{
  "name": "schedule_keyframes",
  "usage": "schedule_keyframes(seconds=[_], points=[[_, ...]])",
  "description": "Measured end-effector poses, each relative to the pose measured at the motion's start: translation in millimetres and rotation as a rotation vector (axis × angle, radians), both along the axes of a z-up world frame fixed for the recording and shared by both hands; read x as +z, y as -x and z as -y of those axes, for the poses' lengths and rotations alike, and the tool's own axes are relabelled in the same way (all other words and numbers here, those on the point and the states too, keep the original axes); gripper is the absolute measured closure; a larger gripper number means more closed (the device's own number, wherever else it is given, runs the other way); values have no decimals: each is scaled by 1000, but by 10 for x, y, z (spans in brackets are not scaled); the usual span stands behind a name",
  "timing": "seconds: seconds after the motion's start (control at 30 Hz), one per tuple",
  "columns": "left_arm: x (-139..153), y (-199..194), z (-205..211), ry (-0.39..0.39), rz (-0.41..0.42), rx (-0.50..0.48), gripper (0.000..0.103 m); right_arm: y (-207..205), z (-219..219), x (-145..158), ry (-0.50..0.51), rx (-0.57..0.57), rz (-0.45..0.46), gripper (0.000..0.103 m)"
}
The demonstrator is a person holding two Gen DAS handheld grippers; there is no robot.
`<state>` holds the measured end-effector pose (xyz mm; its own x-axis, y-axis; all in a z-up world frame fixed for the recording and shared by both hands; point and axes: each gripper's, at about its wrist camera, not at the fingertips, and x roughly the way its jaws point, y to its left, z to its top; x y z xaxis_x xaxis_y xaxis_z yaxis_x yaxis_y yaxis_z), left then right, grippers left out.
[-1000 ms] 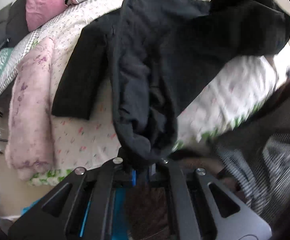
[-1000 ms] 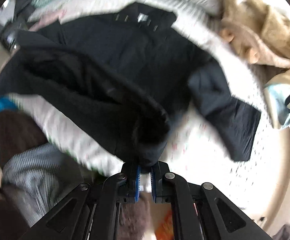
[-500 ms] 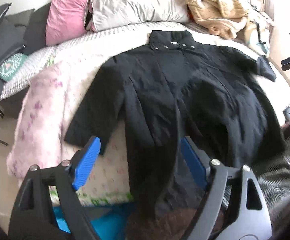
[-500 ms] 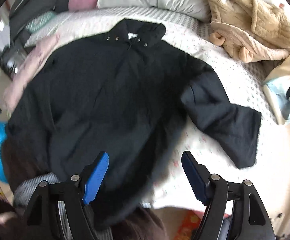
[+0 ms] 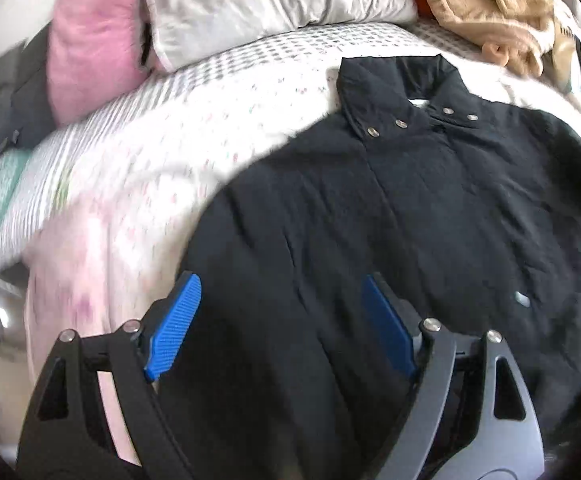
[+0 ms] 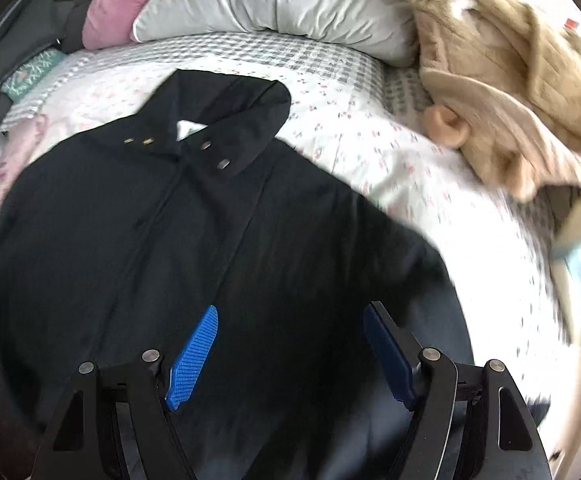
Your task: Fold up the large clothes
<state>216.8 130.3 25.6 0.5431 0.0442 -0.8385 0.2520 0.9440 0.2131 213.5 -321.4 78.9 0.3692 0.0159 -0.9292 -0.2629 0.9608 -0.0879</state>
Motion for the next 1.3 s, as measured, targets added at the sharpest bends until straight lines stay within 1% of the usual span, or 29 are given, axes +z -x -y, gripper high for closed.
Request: schedule_keyframes(seconds=[0.07, 0.1, 0.17, 0.23, 0.3, 0.37, 0.4, 0.47, 0.53, 0.57, 0.6, 0.63, 0.67, 0.7, 0.73, 0.77, 0.8, 0.83, 0.87, 0.9, 0.93, 0.97, 1.03, 1.07, 1.13, 1.17, 1.23, 1.3], points=[[-232, -423, 40, -84, -17, -25, 20, -352, -15, -187, 14, 13, -1, 26], [-318, -582, 40, -96, -32, -32, 20, -535, -32, -306, 20, 22, -9, 26], [-519, -940, 31, -102, -60, -42, 20, -821, -54, -525, 60, 37, -26, 26], [-704, -1260, 16, -102, -68, -45, 20, -1098, -57, -748, 112, 48, -36, 26], [-829, -1493, 4, -96, -75, -40, 20, -1295, 0, -907, 120, 39, -46, 26], [-955, -1689, -72, -95, -70, -8, 20, -1468, 102, -1032, 114, 12, -55, 26], [-1007, -1747, -108, -83, -79, 0, 20, -1537, 163, -1085, 109, -5, -58, 26], [-1110, -1811, -156, -29, -112, -5, 21, -1647, 289, -1193, 66, -44, -72, 26], [-1162, -1786, -197, 36, -128, -4, 26, -1664, 362, -1247, 16, -67, -70, 26], [-1159, -1772, -218, 62, -133, 0, 32, -1638, 359, -1247, 13, -59, -56, 27], [-1158, -1743, -243, 96, -142, 7, 39, -1603, 339, -1249, 5, -47, -55, 31], [-1155, -1704, -265, 127, -160, 20, 43, -1555, 311, -1255, -11, -30, -69, 35], [-1152, -1647, -272, 147, -170, 31, 50, -1503, 268, -1258, -12, -13, -81, 42], [-1145, -1597, -271, 156, -173, 37, 56, -1453, 219, -1264, 5, -1, -93, 53], [-1136, -1531, -264, 161, -173, 49, 59, -1409, 181, -1268, 9, 7, -102, 62], [-1132, -1488, -266, 168, -174, 62, 67, -1360, 145, -1263, 12, 12, -99, 81], [-1122, -1439, -264, 178, -175, 83, 71, -1315, 110, -1260, 15, 7, -95, 89], [-1114, -1385, -261, 188, -181, 118, 73, -1276, 74, -1255, 21, -1, -86, 91], [-1104, -1302, -257, 200, -194, 165, 76, -1215, -3, -1244, 63, -9, -54, 93], [-1071, -1251, -261, 216, -192, 208, 83, -1151, -84, -1210, 104, -17, -17, 94], [-1012, -1180, -235, 221, -170, 238, 86, -1104, -152, -1169, 127, -26, 14, 94], [-938, -1089, -192, 208, -131, 254, 89, -1023, -228, -1091, 153, -39, 56, 95], [-741, -906, -85, 182, -46, 265, 90, -859, -336, -851, 191, -64, 163, 95], [-627, -839, -61, 185, -17, 270, 90, -785, -373, -733, 223, -67, 220, 95], [-300, -669, -79, 234, 56, 282, 91, -675, -483, -444, 289, -51, 360, 96], [-185, -655, -121, 251, 88, 292, 91, -647, -532, -314, 311, -53, 415, 96], [53, -630, -221, 296, 159, 314, 91, -668, -579, -136, 322, -68, 488, 96], [171, -640, -300, 301, 225, 333, 91, -811, -583, -42, 307, -102, 535, 96]])
